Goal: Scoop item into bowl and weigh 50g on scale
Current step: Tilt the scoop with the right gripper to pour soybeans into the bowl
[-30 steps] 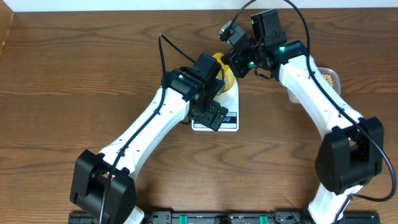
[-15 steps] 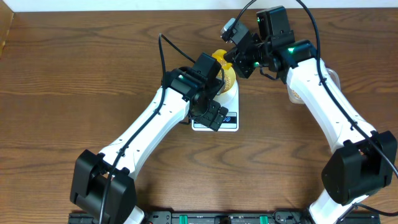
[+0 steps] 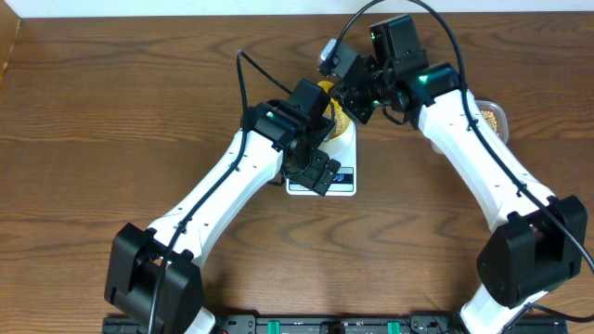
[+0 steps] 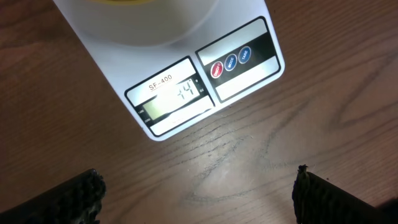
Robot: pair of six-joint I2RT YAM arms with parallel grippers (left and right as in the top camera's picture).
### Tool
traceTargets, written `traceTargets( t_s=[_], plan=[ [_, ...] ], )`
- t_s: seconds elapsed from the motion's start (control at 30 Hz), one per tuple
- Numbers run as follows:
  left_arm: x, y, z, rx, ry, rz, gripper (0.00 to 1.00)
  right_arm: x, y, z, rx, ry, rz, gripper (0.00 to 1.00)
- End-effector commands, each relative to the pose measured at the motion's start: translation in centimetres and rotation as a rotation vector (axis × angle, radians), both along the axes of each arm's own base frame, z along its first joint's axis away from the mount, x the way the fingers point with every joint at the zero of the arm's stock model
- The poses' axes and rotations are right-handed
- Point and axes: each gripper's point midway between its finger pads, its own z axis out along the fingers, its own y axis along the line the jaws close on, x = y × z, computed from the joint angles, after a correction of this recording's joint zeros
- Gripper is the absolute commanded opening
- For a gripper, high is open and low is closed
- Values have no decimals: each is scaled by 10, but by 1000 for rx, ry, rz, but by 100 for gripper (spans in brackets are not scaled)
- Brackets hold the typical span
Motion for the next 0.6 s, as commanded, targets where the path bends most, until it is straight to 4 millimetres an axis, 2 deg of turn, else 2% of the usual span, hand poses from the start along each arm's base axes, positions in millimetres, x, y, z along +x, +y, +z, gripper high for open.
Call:
traceTargets(
  t_s=[0.0, 0.57],
  plan=[
    [1, 3, -4, 18, 5, 10, 98, 1, 1, 5, -24, -47, 21, 1],
    [1, 3, -4, 17, 5, 10, 98, -2, 0, 2, -19, -8, -12, 1]
  ],
)
